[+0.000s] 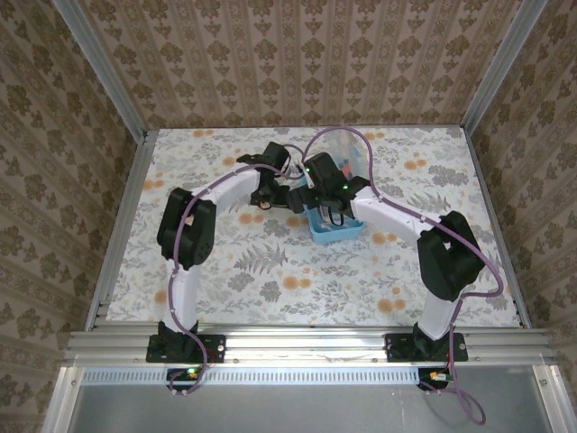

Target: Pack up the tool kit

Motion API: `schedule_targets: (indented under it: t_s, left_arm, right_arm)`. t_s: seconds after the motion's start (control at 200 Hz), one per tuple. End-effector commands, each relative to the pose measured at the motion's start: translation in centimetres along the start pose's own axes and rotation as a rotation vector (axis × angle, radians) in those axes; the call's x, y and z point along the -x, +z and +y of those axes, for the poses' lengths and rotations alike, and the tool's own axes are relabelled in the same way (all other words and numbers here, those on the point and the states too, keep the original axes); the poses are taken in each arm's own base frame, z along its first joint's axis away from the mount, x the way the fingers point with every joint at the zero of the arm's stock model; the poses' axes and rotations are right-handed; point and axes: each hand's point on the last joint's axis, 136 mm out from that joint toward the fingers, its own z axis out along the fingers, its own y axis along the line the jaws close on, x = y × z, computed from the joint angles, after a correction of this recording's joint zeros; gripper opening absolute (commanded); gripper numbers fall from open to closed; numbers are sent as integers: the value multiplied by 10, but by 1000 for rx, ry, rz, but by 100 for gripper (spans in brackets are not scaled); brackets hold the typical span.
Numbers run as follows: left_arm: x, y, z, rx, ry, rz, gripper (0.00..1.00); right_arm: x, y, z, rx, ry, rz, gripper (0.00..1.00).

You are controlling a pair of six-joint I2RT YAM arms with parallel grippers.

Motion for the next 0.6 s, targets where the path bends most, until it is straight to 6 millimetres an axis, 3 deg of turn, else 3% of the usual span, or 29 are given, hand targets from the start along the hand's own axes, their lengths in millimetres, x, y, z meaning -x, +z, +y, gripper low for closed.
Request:
schedule_targets:
  t_s: [0.0, 0.145, 0.33, 0.465, 0.595]
  left_arm:
    - [8, 3, -13, -31, 18, -13, 100]
    - [7, 4, -13, -29, 18, -7, 100]
    - [7, 3, -12, -21, 19, -5, 100]
    - [7, 3, -12, -21, 19, -4, 100]
    - [6, 2, -10, -14, 20, -1, 100]
  right_arm:
    - [23, -30, 63, 317, -98, -85, 100]
    - [27, -48, 94, 478, -133, -94, 100]
    - [42, -72, 101, 528, -142, -144, 100]
    - [58, -92, 90, 516, -121, -197, 100]
    - [69, -104, 49, 414, -52, -237, 100]
